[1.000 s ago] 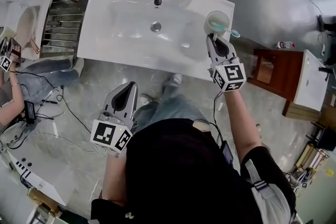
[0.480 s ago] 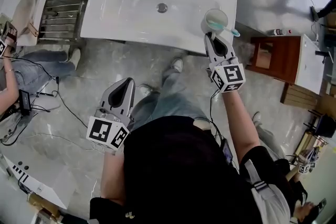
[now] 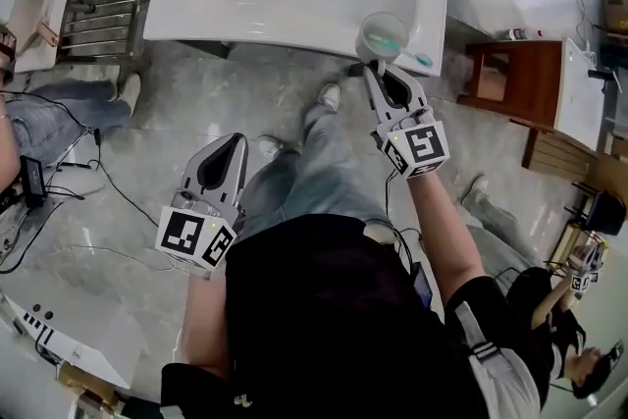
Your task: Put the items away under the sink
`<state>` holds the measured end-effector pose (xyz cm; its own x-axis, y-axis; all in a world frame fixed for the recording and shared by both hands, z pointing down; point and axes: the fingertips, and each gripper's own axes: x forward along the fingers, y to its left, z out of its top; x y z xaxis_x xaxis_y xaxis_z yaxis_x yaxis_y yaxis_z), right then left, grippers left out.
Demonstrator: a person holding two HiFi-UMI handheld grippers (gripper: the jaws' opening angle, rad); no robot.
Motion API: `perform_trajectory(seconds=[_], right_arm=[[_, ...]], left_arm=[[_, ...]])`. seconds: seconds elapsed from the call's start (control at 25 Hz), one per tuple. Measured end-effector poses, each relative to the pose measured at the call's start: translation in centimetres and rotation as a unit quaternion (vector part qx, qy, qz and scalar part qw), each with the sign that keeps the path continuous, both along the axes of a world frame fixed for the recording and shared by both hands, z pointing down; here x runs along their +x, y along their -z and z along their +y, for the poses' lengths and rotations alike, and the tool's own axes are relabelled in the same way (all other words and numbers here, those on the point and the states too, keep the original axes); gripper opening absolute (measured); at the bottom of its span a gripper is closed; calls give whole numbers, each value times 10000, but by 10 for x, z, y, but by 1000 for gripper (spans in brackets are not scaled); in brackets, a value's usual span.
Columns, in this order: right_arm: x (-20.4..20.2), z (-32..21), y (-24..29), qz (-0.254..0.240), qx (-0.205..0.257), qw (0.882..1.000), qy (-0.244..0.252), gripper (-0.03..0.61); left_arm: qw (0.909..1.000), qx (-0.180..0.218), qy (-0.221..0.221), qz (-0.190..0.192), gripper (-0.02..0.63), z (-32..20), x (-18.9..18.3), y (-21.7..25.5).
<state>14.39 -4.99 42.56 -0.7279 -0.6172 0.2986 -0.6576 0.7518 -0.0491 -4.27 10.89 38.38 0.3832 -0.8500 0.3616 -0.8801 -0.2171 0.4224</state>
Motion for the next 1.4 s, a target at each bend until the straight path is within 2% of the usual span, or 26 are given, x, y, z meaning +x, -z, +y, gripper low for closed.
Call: perform_trajectory(seconds=[0.28,0.44,0.76,1.16,1.4], right_arm=[[-20,30,-17,-56,-45,9993,359,49],[-33,47,-25,-23,15,9977,684,49],[-62,78,-51,-35,-174,9917,1271,49],[-105,113,-103,-86,-412,9719,2315,49],[-114,118,-158,89,-478,9575,2842,49]], left_arm=[[9999,-136,48,63,22,7,-7,-23],[9996,-212,173,81,22,12,-12,-38],[9983,-293,493,130,23,29,-27,-70],[9957,-367,841,-116,22,52,-33,-116],[9920,-342,1188,-266,21,59,-30,-149]])
